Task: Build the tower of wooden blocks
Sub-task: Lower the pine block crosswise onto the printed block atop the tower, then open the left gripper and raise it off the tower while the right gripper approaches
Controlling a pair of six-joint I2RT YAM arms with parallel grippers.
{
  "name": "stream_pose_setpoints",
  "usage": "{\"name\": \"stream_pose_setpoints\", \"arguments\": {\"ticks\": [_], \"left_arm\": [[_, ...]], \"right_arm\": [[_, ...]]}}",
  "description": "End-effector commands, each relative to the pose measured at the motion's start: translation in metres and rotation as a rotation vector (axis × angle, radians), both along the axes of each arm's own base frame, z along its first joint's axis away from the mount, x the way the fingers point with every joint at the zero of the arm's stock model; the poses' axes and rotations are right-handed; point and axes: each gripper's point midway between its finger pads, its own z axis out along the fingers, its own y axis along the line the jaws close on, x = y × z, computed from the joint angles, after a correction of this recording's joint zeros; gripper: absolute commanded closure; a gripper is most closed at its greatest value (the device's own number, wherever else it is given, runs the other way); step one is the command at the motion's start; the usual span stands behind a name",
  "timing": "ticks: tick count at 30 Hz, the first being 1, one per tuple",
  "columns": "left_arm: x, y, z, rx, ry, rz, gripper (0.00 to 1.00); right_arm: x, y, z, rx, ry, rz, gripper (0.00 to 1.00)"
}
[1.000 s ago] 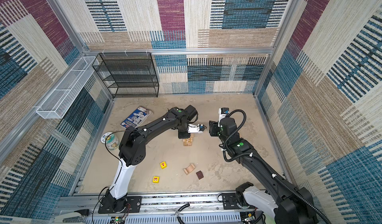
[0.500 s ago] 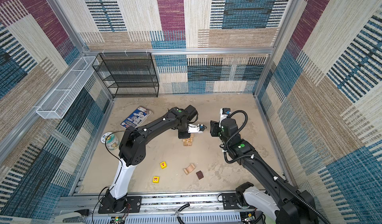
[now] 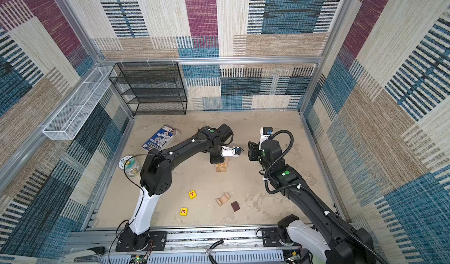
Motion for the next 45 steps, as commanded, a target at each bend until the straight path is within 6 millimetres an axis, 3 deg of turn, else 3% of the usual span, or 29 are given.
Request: {"name": "stream_pose_setpoints", "arguments": {"ticks": [1, 34, 41, 45], "left_arm": [[-0.002, 0.000, 0.001, 0.002, 0.007, -0.008, 0.69], [0.000, 0.004, 0.010, 0.006, -0.020, -0.004, 0.66], [0.000, 0.002, 0.028, -0.024, -0.047, -0.003, 0.66], [-0.001, 0.003, 0.054, -0.064, -0.084, 0.007, 0.66]], "right_arm": [[0.003, -0.002, 0.007, 0.005, -0.031, -0.013, 0.49], [0.002, -0.001, 0.004, 0.014, -0.018, -0.014, 0.49], [-0.002, 0.011, 0.008, 0.021, -0.025, 0.062, 0.45], [-0.003, 0.015, 0.017, 0.016, -0.043, 0.099, 0.43]]}}
